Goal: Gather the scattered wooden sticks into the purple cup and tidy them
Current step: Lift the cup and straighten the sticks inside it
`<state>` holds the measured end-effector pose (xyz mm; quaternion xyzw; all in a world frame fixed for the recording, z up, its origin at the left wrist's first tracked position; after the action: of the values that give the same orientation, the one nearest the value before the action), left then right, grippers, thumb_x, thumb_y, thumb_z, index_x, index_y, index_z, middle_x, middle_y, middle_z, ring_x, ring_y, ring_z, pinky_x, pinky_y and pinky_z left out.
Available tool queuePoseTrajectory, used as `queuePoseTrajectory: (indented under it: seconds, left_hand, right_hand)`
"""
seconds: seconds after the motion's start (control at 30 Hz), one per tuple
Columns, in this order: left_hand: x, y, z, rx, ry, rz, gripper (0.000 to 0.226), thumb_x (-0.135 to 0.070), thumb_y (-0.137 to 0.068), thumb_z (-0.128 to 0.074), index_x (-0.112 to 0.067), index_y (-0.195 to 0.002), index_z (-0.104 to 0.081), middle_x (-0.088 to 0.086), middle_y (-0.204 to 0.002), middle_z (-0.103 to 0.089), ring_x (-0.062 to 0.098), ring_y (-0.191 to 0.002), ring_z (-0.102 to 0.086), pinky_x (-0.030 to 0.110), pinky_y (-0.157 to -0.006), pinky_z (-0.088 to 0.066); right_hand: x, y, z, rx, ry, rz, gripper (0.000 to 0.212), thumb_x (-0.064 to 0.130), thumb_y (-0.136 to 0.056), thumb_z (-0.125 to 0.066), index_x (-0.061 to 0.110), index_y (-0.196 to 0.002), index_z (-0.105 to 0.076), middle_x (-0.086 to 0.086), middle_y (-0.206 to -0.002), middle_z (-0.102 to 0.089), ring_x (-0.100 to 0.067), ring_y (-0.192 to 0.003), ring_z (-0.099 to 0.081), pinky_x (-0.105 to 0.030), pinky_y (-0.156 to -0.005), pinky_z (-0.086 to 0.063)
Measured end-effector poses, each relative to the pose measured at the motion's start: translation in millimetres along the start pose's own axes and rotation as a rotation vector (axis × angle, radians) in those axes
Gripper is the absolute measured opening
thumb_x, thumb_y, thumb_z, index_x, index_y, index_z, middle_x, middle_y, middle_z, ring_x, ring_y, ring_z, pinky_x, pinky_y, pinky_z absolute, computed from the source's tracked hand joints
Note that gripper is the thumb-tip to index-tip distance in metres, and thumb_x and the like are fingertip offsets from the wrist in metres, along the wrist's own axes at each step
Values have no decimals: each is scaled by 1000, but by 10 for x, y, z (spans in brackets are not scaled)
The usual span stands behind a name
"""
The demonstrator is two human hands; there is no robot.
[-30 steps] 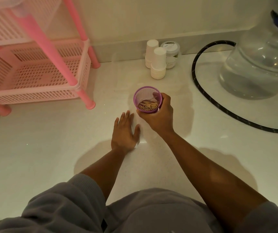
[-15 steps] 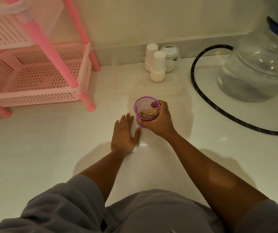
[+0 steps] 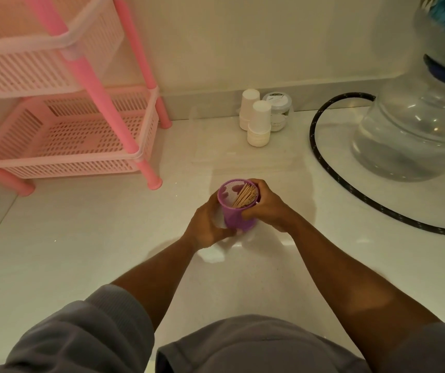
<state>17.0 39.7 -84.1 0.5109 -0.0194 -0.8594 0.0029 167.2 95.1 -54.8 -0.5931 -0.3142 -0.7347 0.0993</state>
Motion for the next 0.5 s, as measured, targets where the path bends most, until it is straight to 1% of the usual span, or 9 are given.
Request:
queuePoseTrajectory:
  seconds: [0.07,0.1,0.17,0.23,0.3,0.43,0.5]
  left_hand:
    - [22,-25,-53,46,47,30,98,-33,-56,-95,-28,-140,-45,-14,-130,-60,8,-119,-58,32,-99,-52]
    - [19,-35,-73,53,56,40,97,-32,-56,-95,-26,-139,-46,-12,-128,-62,10,-117,-59,36,-98,-54]
    - [0,-56,-85,27,52,36,96,-29,-55,-95,-23,-138,-48,-11,-126,-62,10,-115,-60,35,-96,-54]
    - [-54,-73,-73,-25,32,5,97,-28,-53,-97,-21,-137,-49,-9,-125,-63,9,-114,-61,32,-95,-55]
    - [-104,-85,-76,-61,19,-16,97,-31,-50,-97,-19,-135,-50,-6,-124,-63,11,-112,-62,31,-93,-56]
    - [-129,-114,-97,-121,-29,2,101,-49,-47,-96,-24,-133,-49,-7,-121,-62,12,-108,-63,33,-88,-58]
    - [-137,-124,-84,-164,-74,13,103,-60,-46,-91,-25,-133,-48,-8,-122,-61,11,-108,-62,30,-87,-58]
  right_hand:
    - [-17,-7,-15,61,-37,-21,86,-2,-55,-76,23,-129,-41,0,-117,-56,-21,-112,-55,-31,-82,-56]
    - [-20,-12,-13,81,-51,-26,86,-1,-53,-74,23,-129,-42,-2,-119,-57,-22,-113,-55,-33,-85,-56]
    - [-21,-21,1,105,-79,-29,85,-1,-53,-71,24,-130,-45,-5,-123,-57,-22,-116,-55,-37,-89,-54]
    - [-21,-17,8,114,-84,-28,85,1,-53,-72,27,-130,-47,-5,-126,-55,-21,-118,-53,-36,-89,-55]
    - [-26,-7,10,105,-63,-20,89,3,-52,-75,28,-133,-46,-3,-130,-52,-21,-120,-52,-34,-86,-56]
    - [-23,20,9,83,-12,-7,94,-1,-58,-82,24,-137,-40,0,-128,-54,-21,-119,-53,-34,-89,-56]
    - [4,24,11,62,-1,1,95,0,-58,-86,24,-137,-38,3,-127,-54,-19,-118,-53,-32,-89,-55]
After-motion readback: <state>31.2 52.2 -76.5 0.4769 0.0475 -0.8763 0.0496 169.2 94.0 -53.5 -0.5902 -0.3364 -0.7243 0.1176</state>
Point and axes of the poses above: each hand's wrist, its own y-axis away from the middle knuckle, its own z-axis out of the back of the hand, x = y × z, the point moved 7 cm from there along -y, towards the middle knuckle
